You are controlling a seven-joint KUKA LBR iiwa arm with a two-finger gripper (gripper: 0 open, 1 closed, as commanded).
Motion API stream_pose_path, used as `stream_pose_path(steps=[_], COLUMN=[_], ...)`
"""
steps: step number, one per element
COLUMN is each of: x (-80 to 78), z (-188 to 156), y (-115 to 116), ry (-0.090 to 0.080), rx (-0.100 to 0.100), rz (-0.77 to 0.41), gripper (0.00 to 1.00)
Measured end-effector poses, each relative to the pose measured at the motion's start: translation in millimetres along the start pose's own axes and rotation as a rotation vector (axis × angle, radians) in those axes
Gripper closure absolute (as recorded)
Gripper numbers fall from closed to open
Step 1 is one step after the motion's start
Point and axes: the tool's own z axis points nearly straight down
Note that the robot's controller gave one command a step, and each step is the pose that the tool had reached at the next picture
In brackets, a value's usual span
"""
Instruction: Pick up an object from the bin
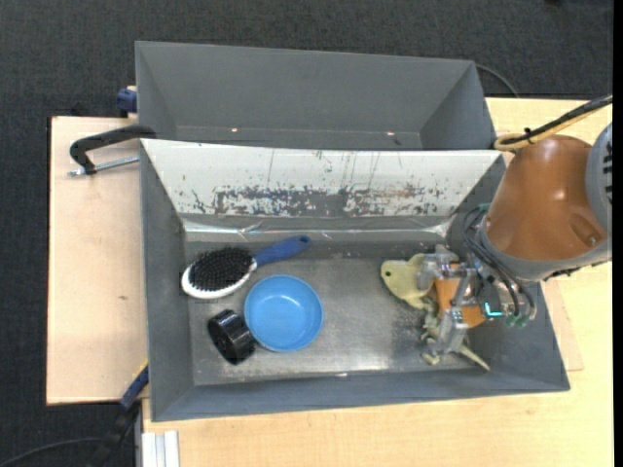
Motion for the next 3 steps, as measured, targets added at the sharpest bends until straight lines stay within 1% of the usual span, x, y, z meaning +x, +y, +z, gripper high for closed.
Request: stream_pose_path(steps=[1,2,3], x=[-83.0,-93.5,-106.4], z=[61,27,29], y=[13,-12,-5], ry=[-0.019,-0.017,-0.015], rx=[-0.001,0.003,0.002], rz=[0.052,-0.02,-0.155], gripper=[0.0,0.0,0.0])
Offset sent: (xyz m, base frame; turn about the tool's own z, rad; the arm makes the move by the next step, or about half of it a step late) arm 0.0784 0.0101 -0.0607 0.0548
